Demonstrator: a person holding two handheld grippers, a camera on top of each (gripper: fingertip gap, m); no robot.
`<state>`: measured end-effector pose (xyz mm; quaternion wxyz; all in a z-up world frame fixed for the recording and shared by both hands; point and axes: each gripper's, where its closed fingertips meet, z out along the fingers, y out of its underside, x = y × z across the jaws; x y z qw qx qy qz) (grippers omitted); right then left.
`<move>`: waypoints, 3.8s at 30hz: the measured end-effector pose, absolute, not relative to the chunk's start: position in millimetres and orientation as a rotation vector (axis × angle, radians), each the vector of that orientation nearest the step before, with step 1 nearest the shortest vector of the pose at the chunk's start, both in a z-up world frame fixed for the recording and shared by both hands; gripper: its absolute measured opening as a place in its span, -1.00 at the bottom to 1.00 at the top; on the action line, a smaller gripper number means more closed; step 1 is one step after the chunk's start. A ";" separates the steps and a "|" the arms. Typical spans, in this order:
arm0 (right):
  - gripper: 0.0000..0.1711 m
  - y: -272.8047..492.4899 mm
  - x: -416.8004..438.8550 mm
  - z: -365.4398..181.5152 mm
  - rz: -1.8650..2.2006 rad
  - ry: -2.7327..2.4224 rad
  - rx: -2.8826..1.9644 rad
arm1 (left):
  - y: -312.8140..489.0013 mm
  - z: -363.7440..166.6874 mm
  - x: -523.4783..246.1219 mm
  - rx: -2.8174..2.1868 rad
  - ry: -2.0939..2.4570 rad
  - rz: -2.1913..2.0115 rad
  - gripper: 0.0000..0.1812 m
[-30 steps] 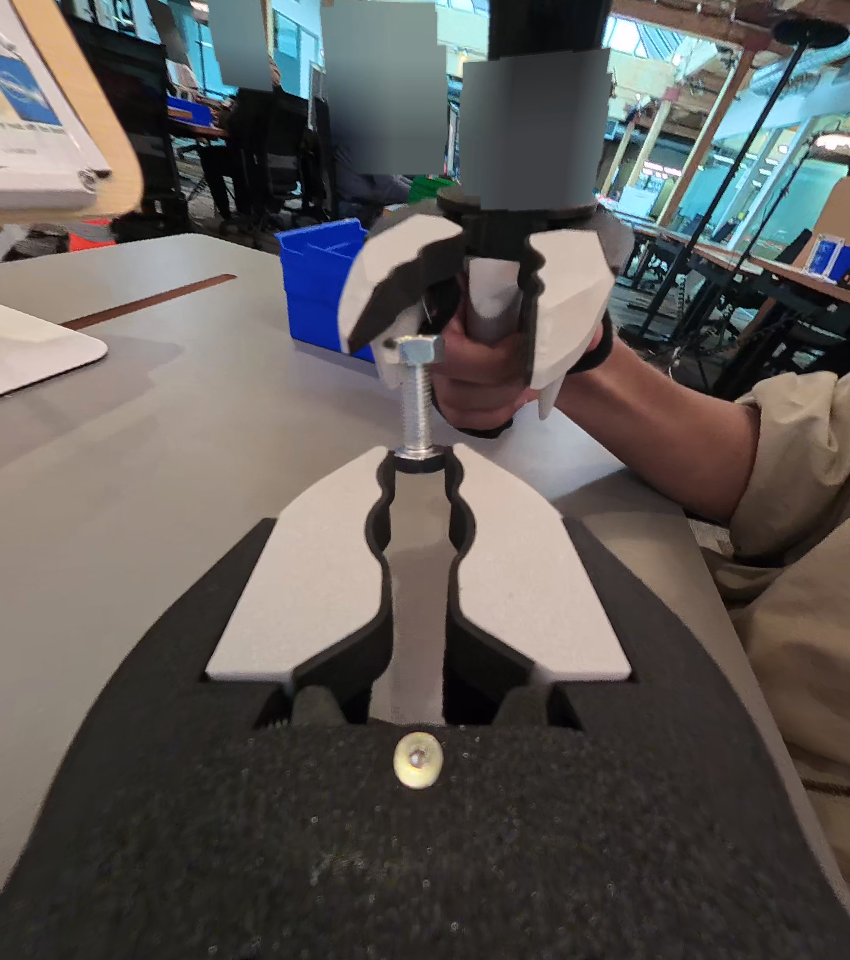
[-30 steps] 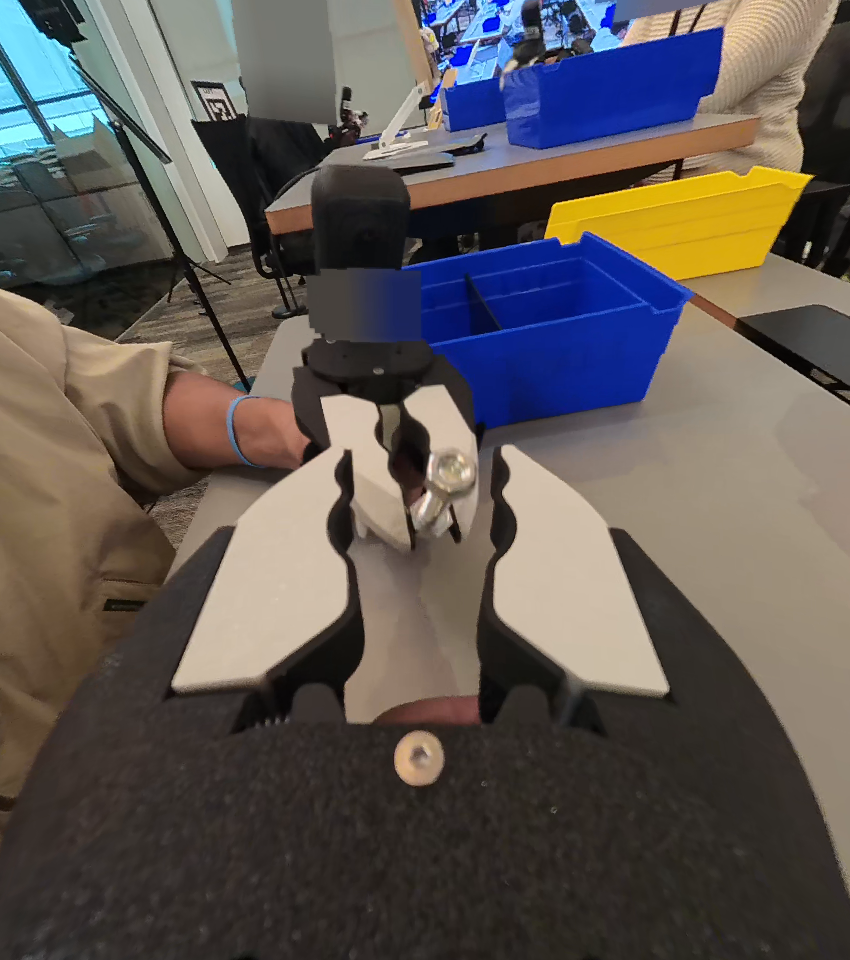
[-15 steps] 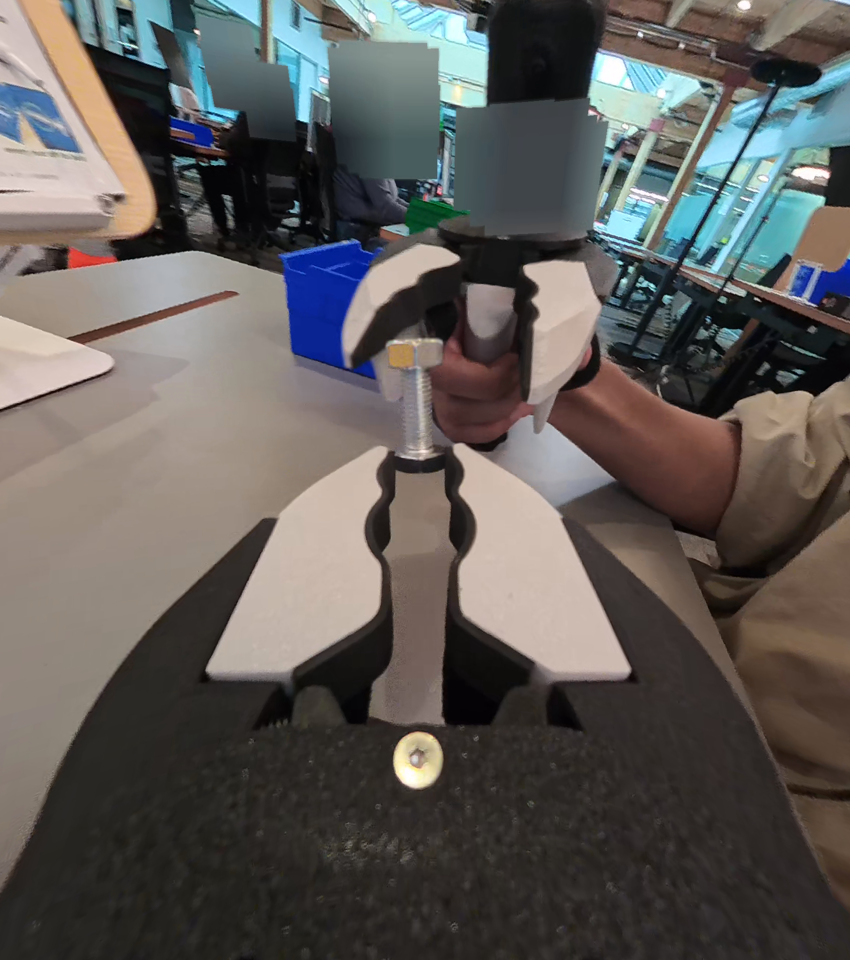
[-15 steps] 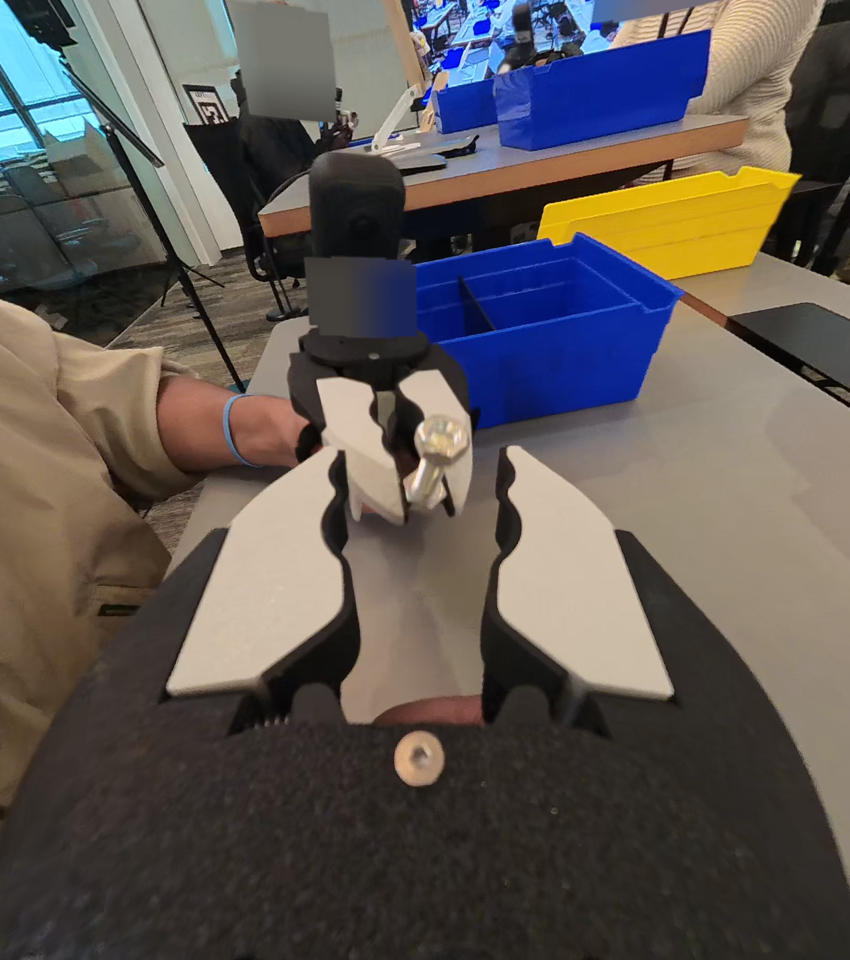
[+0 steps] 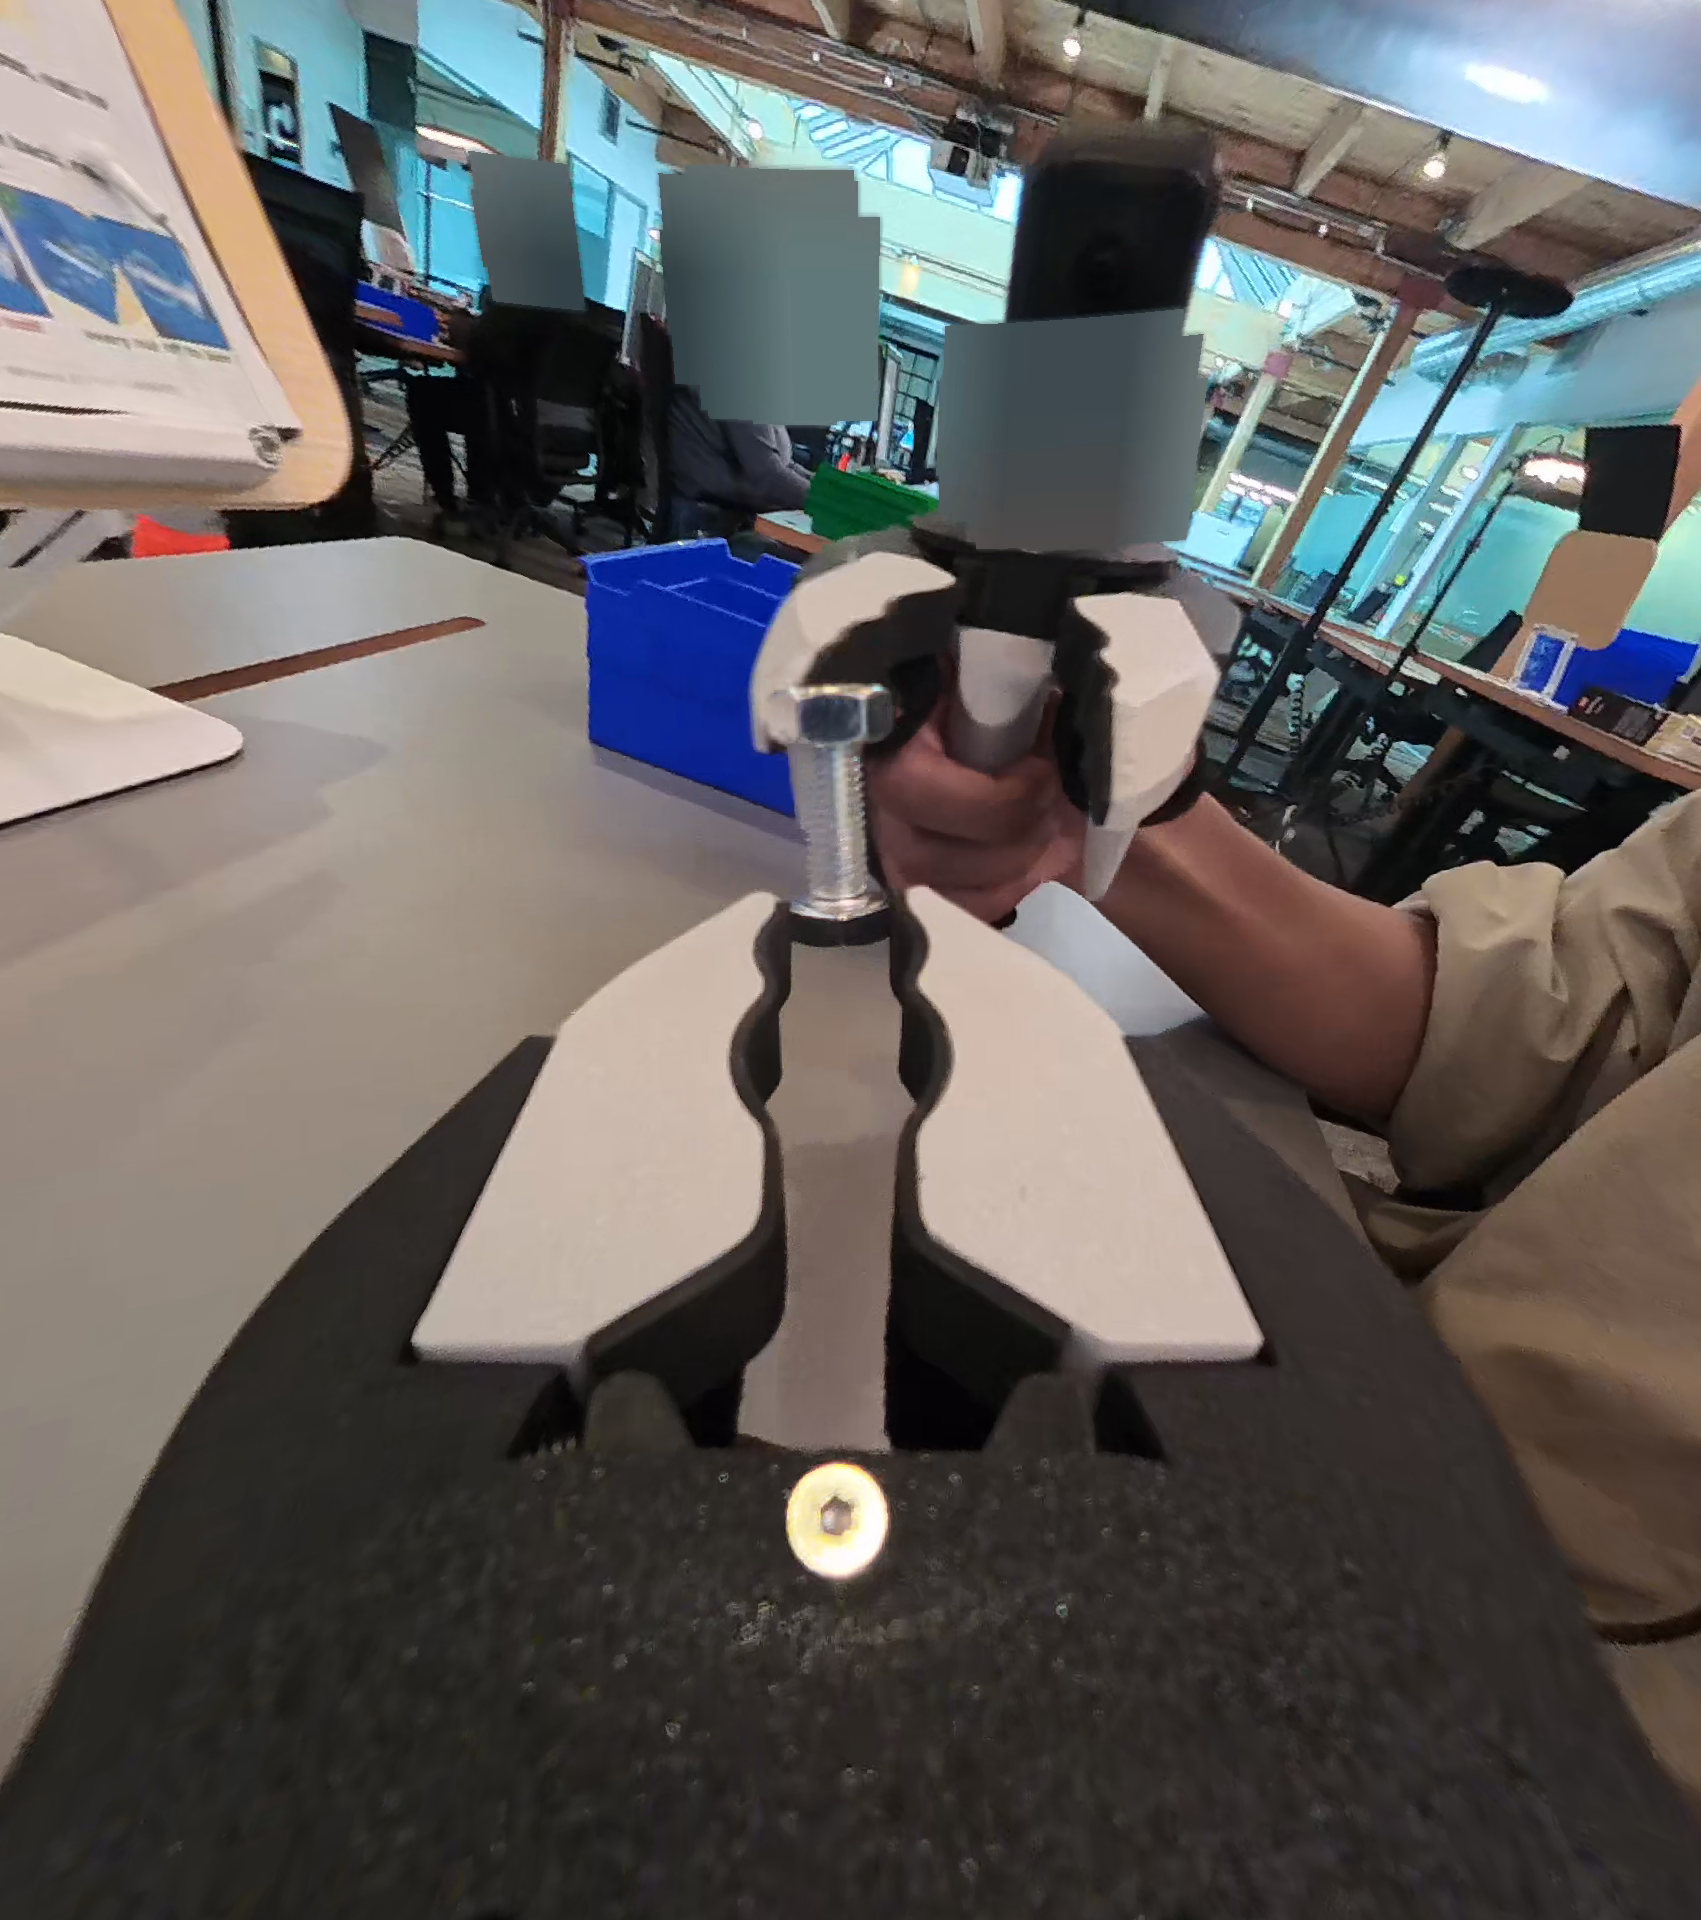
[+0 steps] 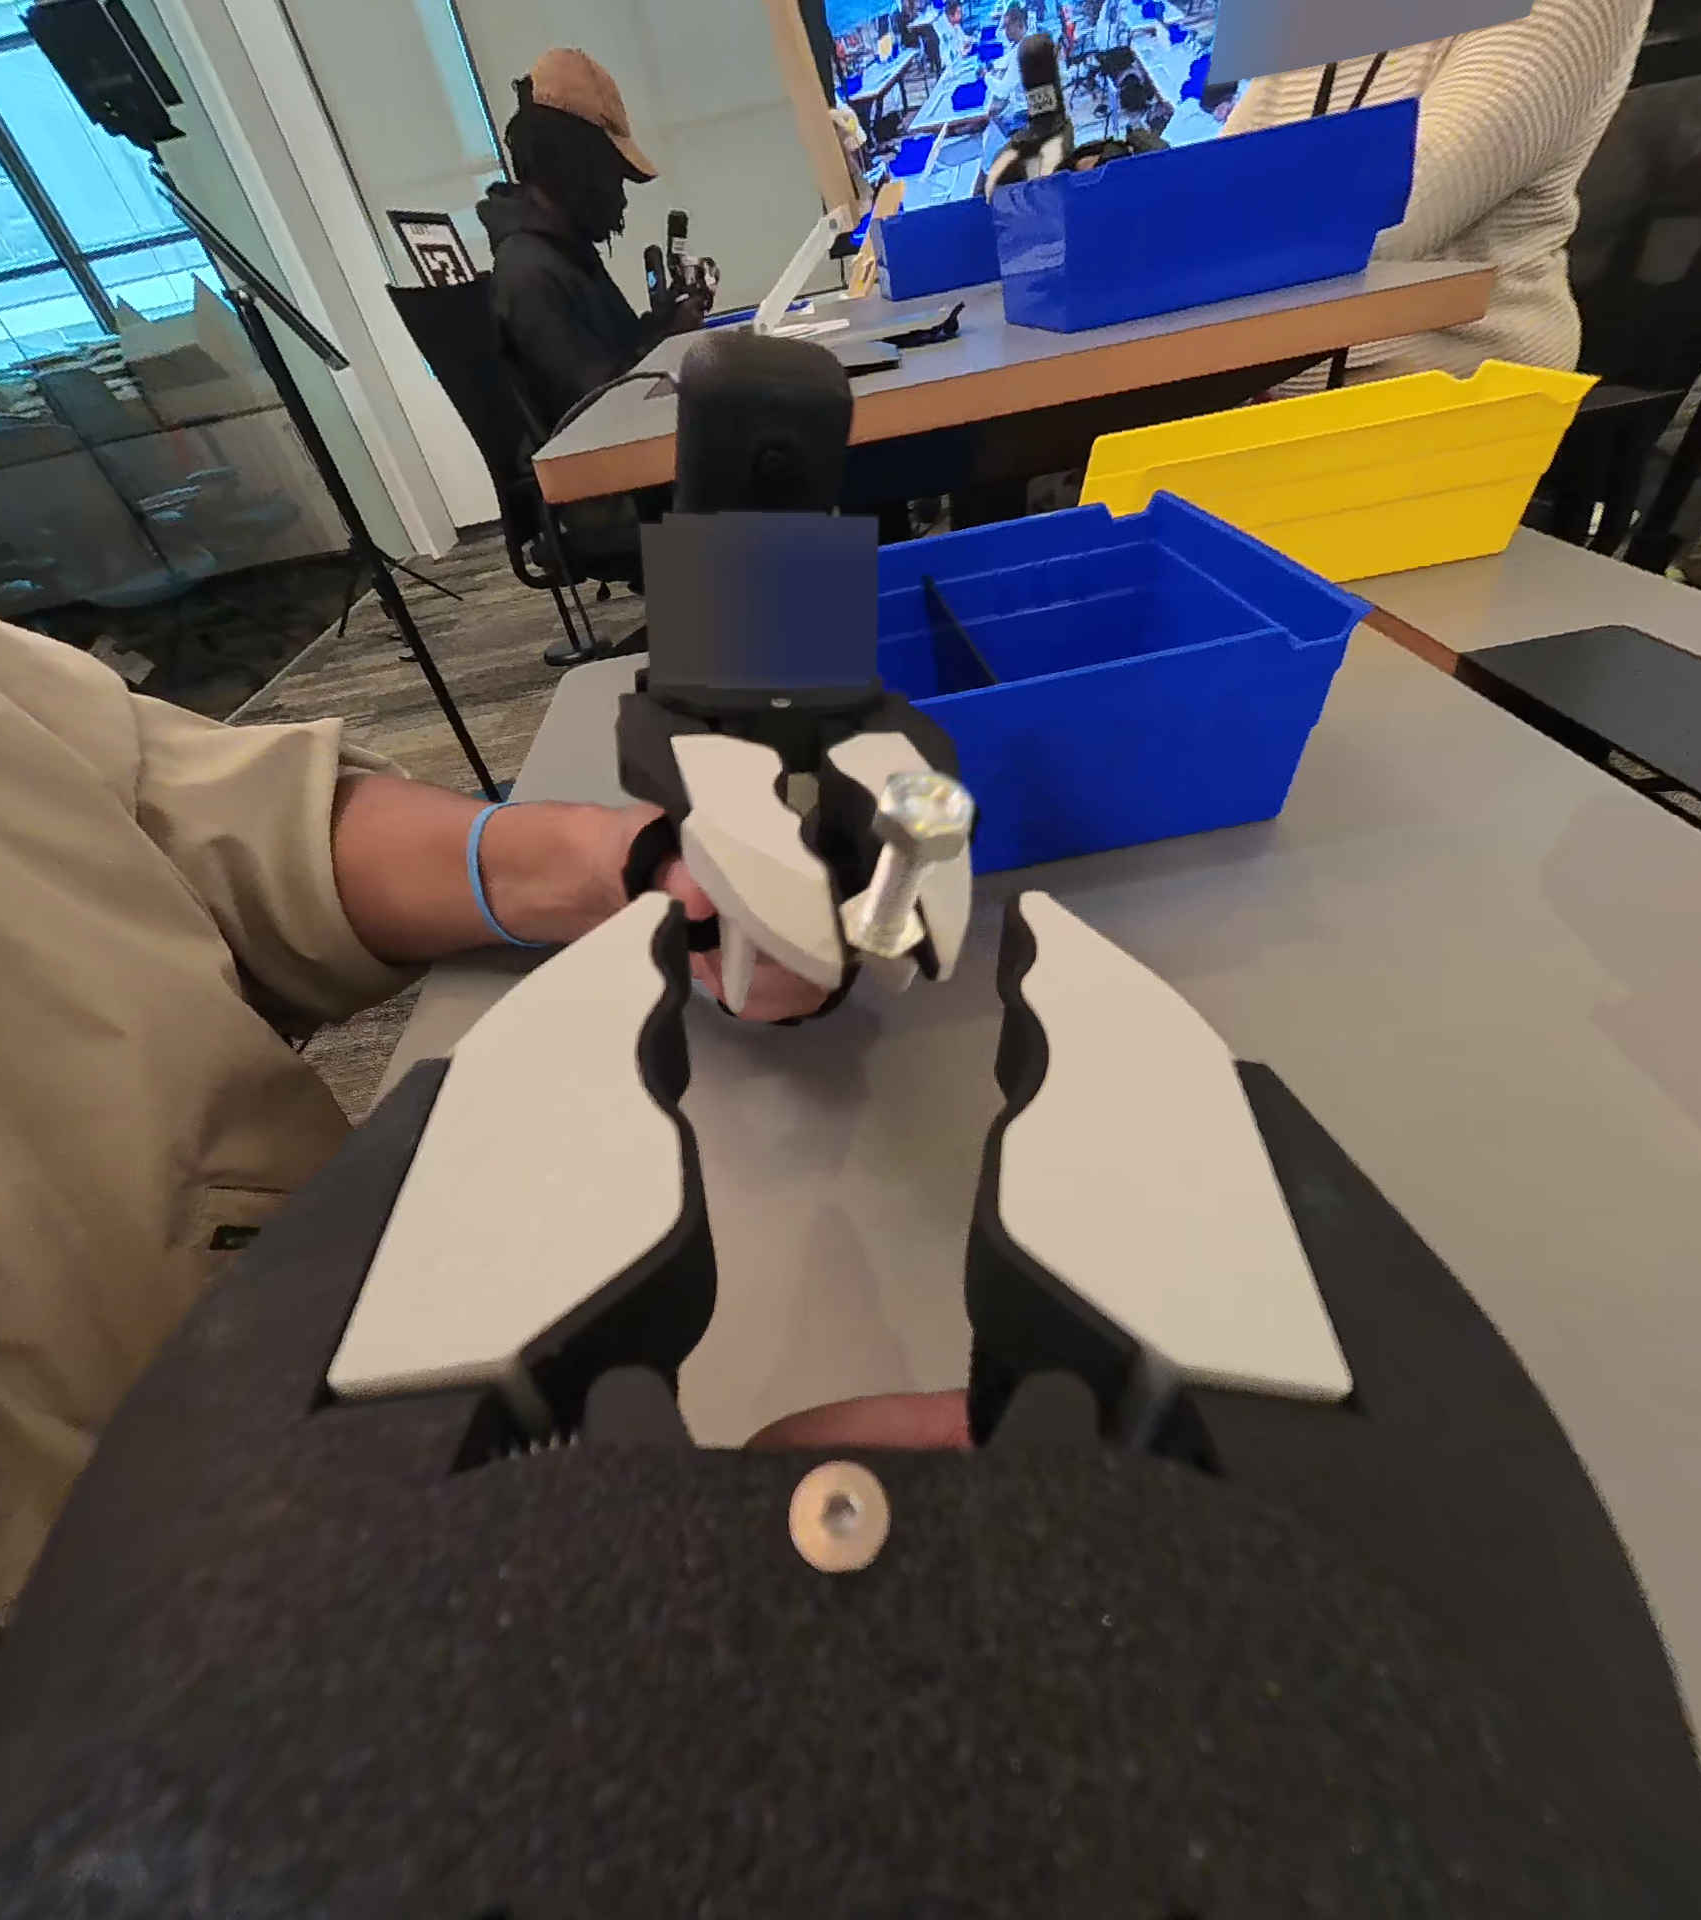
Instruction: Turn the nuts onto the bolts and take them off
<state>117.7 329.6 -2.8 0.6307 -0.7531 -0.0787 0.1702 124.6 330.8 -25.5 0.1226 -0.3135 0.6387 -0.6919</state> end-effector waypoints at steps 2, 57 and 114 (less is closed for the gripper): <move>-0.32 332.2 113.8 -5.2 0.404 -0.186 -1.727 | 318.5 -30.0 119.0 -0.864 1.923 -2.016 -0.80; -0.08 351.2 89.9 -1.8 0.431 -0.180 -1.664 | 310.4 -26.4 119.7 -0.911 1.892 -2.123 -0.81; -0.78 321.7 131.6 -38.0 0.029 -0.354 -1.991 | 316.3 -41.7 129.1 -0.620 1.885 -1.502 -0.37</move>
